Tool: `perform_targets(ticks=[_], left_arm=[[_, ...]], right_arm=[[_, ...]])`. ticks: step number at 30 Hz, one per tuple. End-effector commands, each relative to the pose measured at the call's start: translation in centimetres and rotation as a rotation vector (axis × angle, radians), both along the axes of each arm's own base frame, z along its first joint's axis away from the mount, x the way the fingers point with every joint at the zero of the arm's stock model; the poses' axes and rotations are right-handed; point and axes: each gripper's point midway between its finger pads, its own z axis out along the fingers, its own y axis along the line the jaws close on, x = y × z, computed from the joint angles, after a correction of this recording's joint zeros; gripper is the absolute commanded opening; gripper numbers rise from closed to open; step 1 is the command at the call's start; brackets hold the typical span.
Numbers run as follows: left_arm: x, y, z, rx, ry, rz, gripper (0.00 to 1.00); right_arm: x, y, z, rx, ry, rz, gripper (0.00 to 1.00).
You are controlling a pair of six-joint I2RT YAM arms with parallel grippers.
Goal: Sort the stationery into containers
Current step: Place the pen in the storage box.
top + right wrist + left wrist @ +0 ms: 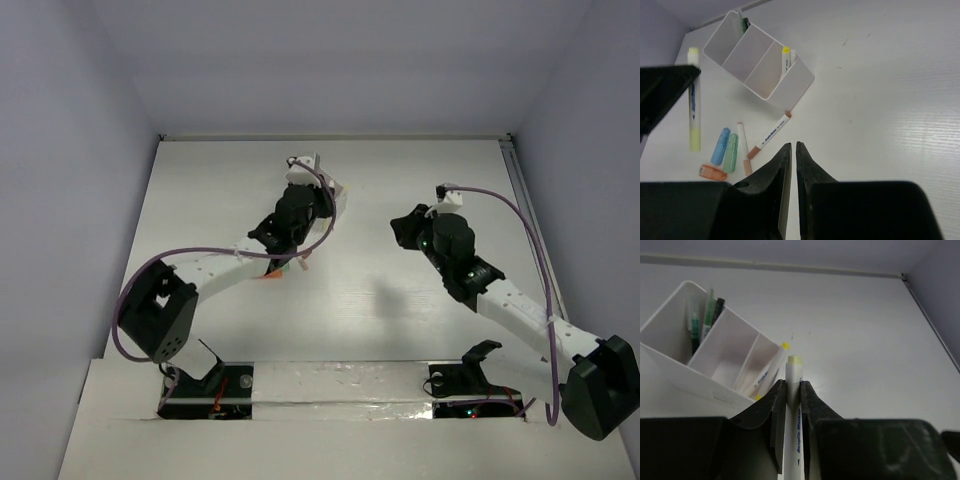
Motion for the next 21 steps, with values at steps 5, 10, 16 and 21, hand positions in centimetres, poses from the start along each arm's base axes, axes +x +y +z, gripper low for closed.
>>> perform_targets(ticks=[5,10,16,21], left_arm=[[6.4,-0.2,1.5,-0.078,-0.081,0.061,0.0],[8.2,-1.3,2.8,-0.101,-0.161,0.059,0.0],[10.0,-1.9,2.9,-0.087,-0.24,0.08,0.0],[11.8,-2.1,1.0,-0.029,-0.259,0.099,0.0]], right_arm=[[-0.2,0.2,0.3,-0.004,-0.038,0.036,0.15],[-0.4,0.7,0.4,0.012,-0.044,0.064,0.15],[-0.4,1.2,0.1,0.015,-0.036,0.086,0.16],[-0.7,1.2,0.4,0.022,-0.054,0.096,0.16]])
